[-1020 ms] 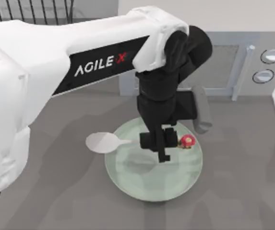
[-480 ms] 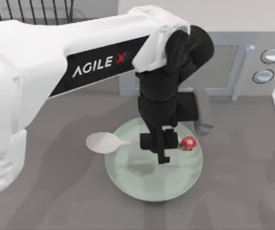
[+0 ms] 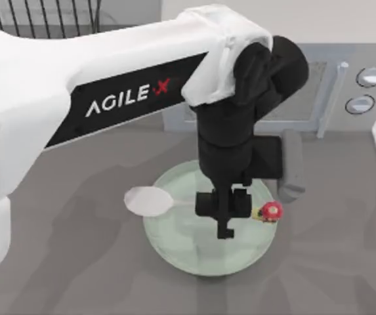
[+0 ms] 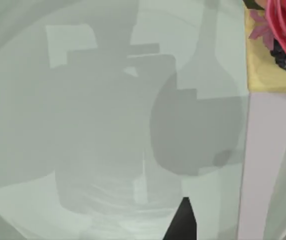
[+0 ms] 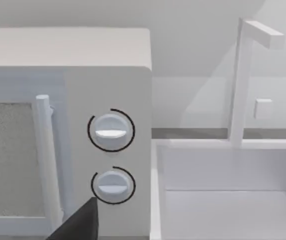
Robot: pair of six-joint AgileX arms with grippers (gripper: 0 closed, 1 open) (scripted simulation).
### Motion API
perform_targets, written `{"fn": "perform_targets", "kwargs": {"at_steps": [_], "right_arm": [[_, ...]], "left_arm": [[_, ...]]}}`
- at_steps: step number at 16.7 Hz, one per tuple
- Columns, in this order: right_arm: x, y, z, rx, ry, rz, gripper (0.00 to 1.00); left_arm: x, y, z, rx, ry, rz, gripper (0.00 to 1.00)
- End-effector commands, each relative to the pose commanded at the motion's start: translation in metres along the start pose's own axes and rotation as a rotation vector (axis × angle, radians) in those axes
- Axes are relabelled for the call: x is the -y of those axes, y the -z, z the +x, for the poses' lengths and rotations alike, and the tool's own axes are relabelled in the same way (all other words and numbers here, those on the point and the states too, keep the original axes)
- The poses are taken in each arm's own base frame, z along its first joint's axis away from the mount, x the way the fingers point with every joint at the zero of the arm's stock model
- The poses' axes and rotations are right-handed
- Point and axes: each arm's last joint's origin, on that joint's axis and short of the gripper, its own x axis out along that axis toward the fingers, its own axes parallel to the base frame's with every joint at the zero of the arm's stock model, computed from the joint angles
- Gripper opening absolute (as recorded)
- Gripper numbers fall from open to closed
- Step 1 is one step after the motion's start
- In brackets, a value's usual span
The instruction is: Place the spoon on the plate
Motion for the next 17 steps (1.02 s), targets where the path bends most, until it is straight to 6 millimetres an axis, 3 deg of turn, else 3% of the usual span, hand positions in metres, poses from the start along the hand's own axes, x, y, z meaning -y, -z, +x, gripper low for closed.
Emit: {"fn": "perform_targets", "kwargs": {"at_steps": [4, 9, 17], "right_arm": [[0.0, 0.0, 0.0, 0.0, 0.0, 0.0, 1.0], [0.0, 0.0, 0.0, 0.0, 0.0, 0.0, 1.0], [0.0, 0.0, 0.0, 0.0, 0.0, 0.0, 1.0]], "left_arm": [[0.005, -0.004, -0.004, 0.021, -0.012, 0.017, 0.0], [-0.004, -0.005, 0.001, 0.04, -0.052, -0.021, 0.0], [-0.034, 0.006, 0.045, 0.002, -0.071, -0.125, 0.0]]}}
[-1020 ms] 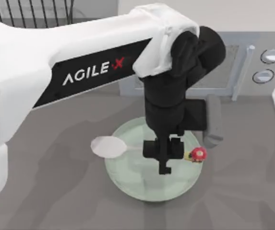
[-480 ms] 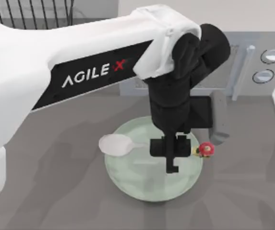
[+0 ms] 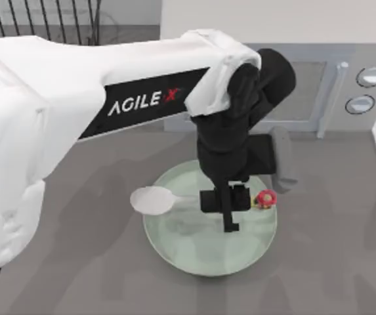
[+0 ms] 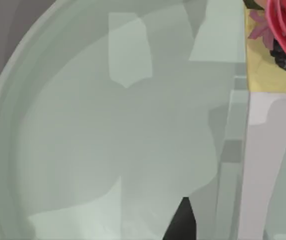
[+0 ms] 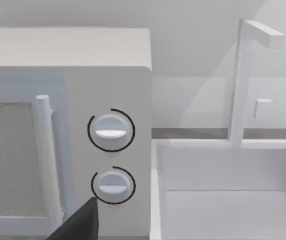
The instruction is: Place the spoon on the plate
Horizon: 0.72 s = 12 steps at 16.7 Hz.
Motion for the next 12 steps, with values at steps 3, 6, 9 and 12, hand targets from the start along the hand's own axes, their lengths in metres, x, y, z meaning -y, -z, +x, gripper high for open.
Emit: {"fn": "perform_targets", "kwargs": {"at_steps": [3, 6, 9, 12], "right_arm": [[0.0, 0.0, 0.0, 0.0, 0.0, 0.0, 1.0], [0.0, 0.0, 0.0, 0.0, 0.0, 0.0, 1.0], [0.0, 0.0, 0.0, 0.0, 0.0, 0.0, 1.0], [0.0, 0.0, 0.0, 0.0, 0.0, 0.0, 1.0]], "left_arm": [[-0.002, 0.006, 0.023, -0.037, 0.03, -0.019, 0.0], [-0.002, 0.006, 0.026, -0.042, 0.035, -0.02, 0.0], [-0.002, 0.006, 0.026, -0.042, 0.035, -0.02, 0.08], [-0.002, 0.006, 0.026, -0.042, 0.035, -0.02, 0.3]]}}
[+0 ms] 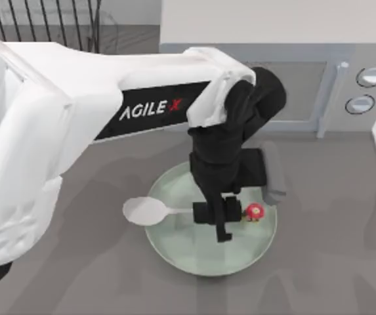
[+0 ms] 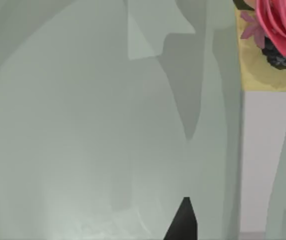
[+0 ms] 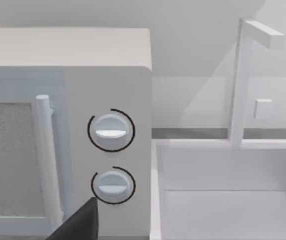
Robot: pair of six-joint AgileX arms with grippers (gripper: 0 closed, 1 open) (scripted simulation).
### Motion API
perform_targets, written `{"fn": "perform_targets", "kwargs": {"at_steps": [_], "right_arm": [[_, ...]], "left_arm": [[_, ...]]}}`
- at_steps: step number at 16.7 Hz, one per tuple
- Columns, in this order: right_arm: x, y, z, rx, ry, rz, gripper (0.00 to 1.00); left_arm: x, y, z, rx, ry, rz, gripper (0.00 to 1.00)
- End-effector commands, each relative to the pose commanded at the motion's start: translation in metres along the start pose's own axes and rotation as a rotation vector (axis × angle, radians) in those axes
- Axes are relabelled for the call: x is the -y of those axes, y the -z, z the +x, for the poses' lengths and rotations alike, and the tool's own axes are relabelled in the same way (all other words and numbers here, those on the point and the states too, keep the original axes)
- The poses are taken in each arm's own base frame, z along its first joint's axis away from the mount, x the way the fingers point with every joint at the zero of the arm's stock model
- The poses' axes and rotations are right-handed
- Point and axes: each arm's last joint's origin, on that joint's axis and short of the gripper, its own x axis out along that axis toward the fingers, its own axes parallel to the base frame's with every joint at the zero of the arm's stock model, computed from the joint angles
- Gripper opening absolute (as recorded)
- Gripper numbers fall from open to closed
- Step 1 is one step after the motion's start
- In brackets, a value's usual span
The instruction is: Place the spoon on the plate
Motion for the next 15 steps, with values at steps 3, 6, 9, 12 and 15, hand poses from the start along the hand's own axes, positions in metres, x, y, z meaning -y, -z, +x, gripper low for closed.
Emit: {"fn": "perform_targets", "kwargs": {"at_steps": [3, 6, 9, 12, 15], "right_arm": [[0.0, 0.0, 0.0, 0.0, 0.0, 0.0, 1.0], [0.0, 0.0, 0.0, 0.0, 0.0, 0.0, 1.0], [0.0, 0.0, 0.0, 0.0, 0.0, 0.0, 1.0], [0.0, 0.0, 0.0, 0.0, 0.0, 0.0, 1.0], [0.0, 0.0, 0.0, 0.0, 0.0, 0.0, 1.0]], "left_arm": [[0.0, 0.0, 0.0, 0.0, 0.0, 0.0, 0.53], [0.0, 0.0, 0.0, 0.0, 0.0, 0.0, 0.75], [0.0, 0.0, 0.0, 0.0, 0.0, 0.0, 0.98], [0.0, 0.0, 0.0, 0.0, 0.0, 0.0, 1.0], [0.0, 0.0, 0.0, 0.0, 0.0, 0.0, 1.0]]}}
